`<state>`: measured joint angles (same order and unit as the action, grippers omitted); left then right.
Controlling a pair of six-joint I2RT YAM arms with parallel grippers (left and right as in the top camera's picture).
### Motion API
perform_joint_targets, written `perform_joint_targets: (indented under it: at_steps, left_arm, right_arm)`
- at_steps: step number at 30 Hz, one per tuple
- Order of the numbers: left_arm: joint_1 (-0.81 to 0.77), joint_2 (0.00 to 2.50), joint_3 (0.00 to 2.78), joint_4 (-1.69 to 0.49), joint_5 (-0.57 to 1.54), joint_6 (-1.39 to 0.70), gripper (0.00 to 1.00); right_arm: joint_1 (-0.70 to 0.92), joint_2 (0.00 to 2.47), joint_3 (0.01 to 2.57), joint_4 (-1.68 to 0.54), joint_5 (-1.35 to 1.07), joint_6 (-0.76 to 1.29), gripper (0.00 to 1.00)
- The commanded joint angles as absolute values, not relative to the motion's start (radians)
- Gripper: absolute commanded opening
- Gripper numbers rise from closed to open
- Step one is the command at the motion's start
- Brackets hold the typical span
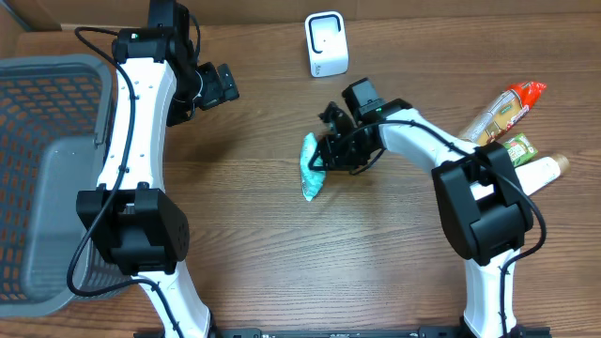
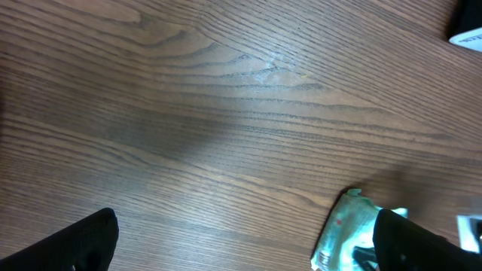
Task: Scan the item barcode
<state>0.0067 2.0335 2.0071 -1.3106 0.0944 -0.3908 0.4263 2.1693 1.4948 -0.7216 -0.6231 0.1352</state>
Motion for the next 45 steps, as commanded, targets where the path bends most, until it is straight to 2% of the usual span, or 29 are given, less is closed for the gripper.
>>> perform_joint_targets:
  at_steps: [1,7,13,17,19,20,25,30,37,45]
  left_arm:
    - [0.006,2.042,2.004,-1.308,0.101,-0.408,1.00]
    - [0.006,2.042,2.004,-1.307,0.101,-0.408,1.00]
    - [0.006,2.042,2.004,-1.307,0.101,-0.408,1.00]
    - [0.006,2.042,2.004,-1.307,0.101,-0.408,0.99]
    - [0.006,2.042,2.004,-1.307,0.101,-0.408,0.99]
    - [0.006,2.042,2.004,-1.307,0.101,-0.408,0.99]
    - [0.006,2.042,2.004,-1.307,0.101,-0.408,1.00]
    - [0.006,2.042,2.004,-1.307,0.101,-0.408,1.00]
    - [0.006,2.042,2.004,-1.307,0.101,-0.408,0.99]
    - [0.006,2.042,2.004,-1.307,0.101,-0.408,0.99]
  right_arm:
    - [0.371,2.187,1.477,-0.762,-0.406,0.130,0.43]
    - [0.315,2.186,1.493,-0.837,-0.290,0.115,0.49]
    - [0.287,2.186,1.619,-0.994,-0.354,-0.007,0.54]
    - [0.300,2.186,1.730,-1.018,-0.405,-0.206,0.67]
    - [0.309,2.186,1.748,-0.972,-0.405,-0.290,0.70]
    - [0.323,2.186,1.748,-0.905,-0.405,-0.369,0.76]
    - [0.395,2.189,1.748,-0.807,-0.404,-0.483,0.77]
    - [0.466,2.194,1.747,-0.782,-0.404,-0.488,0.75]
    - [0.538,2.225,1.737,-0.804,-0.413,-0.435,0.69]
    - [0.516,2.243,1.722,-0.826,-0.337,-0.341,0.67]
